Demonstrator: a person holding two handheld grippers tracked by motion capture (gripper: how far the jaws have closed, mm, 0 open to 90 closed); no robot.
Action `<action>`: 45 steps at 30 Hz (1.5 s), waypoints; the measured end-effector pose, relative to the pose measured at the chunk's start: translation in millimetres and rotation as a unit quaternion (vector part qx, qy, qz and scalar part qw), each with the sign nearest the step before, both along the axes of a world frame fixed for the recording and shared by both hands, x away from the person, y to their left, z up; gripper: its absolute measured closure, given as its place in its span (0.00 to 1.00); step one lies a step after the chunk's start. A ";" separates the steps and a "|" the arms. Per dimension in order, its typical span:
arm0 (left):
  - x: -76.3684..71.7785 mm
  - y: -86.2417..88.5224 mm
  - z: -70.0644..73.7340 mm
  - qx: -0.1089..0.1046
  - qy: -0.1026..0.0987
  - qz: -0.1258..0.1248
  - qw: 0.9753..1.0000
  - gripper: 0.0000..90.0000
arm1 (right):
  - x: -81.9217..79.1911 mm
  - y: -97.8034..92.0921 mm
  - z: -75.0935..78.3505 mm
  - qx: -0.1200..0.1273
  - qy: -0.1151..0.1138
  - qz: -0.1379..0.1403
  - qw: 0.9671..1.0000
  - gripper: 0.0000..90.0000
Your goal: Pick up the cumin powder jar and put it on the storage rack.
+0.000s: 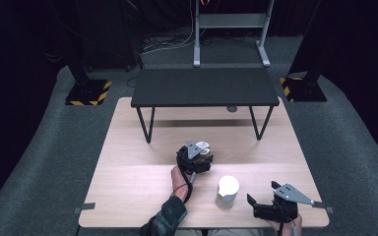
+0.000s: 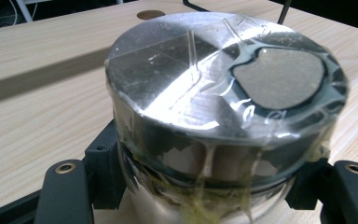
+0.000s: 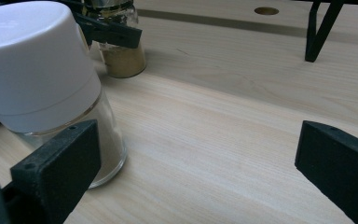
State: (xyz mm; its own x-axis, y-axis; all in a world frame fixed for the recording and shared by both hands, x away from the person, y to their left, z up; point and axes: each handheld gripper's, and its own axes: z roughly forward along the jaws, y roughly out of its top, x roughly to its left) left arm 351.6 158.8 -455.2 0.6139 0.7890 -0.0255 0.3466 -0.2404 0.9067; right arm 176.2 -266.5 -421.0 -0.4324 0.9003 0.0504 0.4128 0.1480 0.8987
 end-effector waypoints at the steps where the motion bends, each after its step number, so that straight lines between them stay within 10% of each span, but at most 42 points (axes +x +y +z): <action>1: -0.4 0.2 -0.2 0.000 0.000 0.001 1.000 0.34 | 0.4 -0.8 0.2 0.001 0.001 0.002 1.000 0.00; 22: -6.7 16.5 3.0 -0.004 -0.003 0.010 1.000 0.34 | -2.9 -2.4 -5.7 0.015 -0.019 -0.009 1.000 0.00; 32: -10.5 27.6 9.3 -0.010 -0.009 0.022 1.000 0.34 | -9.7 10.2 -15.8 -0.005 -0.047 -0.075 0.996 0.00; 45: -13.0 38.1 15.4 -0.019 -0.016 0.035 0.999 0.34 | -6.0 15.3 -19.9 -0.014 -0.035 -0.088 0.995 0.00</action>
State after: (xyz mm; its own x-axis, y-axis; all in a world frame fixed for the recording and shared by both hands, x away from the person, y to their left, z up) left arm 338.7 196.9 -439.8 0.5574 0.8294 -0.0378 0.3331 -0.1817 0.9252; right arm 170.2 -251.2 -440.9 -0.2687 0.9632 0.0000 0.3718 0.1038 0.9225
